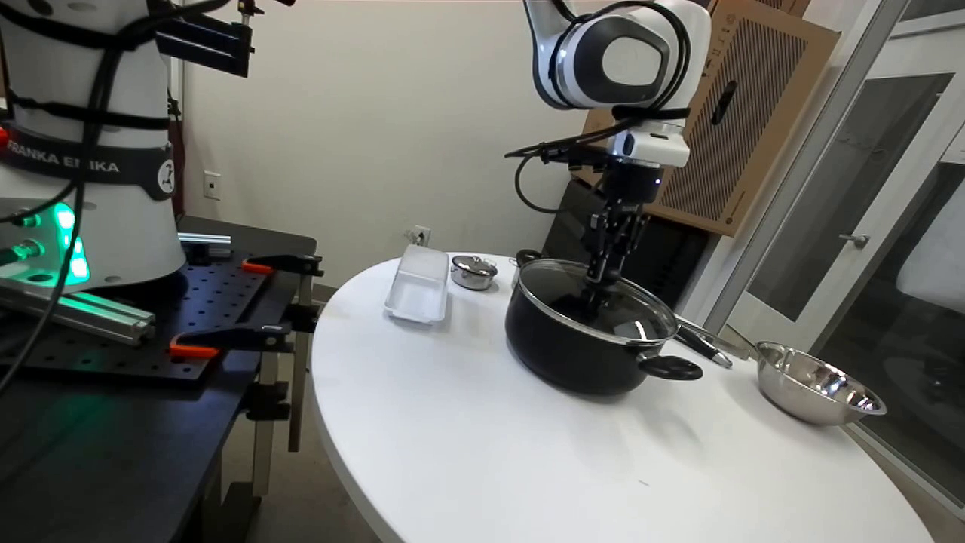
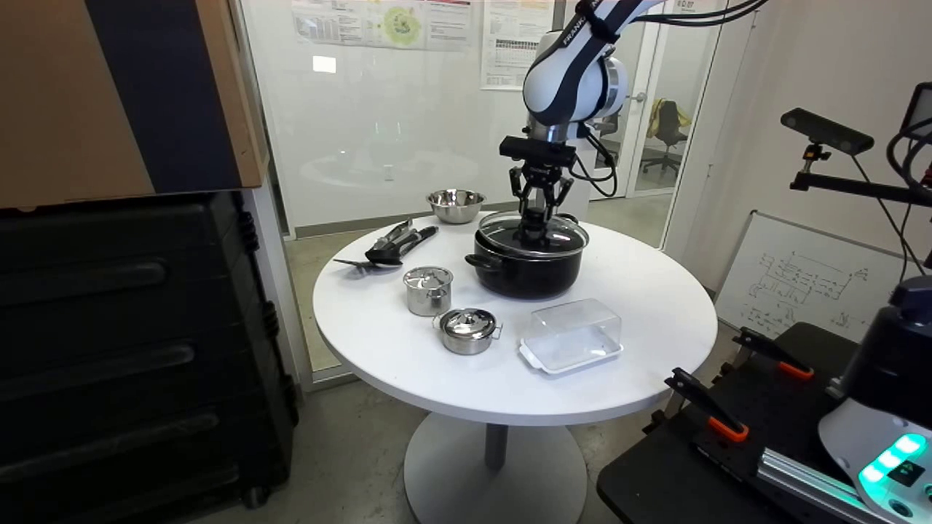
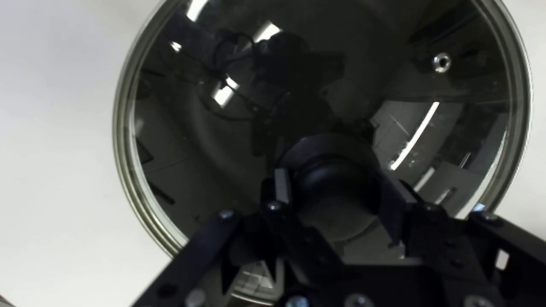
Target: Place the lid on the pot
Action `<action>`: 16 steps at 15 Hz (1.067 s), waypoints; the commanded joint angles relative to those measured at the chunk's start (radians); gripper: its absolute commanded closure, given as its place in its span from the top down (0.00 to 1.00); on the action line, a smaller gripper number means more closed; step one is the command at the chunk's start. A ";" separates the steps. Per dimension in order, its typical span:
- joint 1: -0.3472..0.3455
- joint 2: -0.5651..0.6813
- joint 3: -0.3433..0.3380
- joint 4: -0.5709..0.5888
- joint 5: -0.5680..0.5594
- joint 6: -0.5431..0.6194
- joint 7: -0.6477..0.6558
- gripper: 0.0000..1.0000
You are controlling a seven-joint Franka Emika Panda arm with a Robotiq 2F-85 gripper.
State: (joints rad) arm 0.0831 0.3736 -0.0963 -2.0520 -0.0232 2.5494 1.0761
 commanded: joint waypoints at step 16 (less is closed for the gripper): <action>0.035 -0.003 -0.014 0.042 -0.011 -0.017 0.044 0.26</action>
State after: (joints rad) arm 0.0978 0.3736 -0.0963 -2.0389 -0.0237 2.5494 1.0867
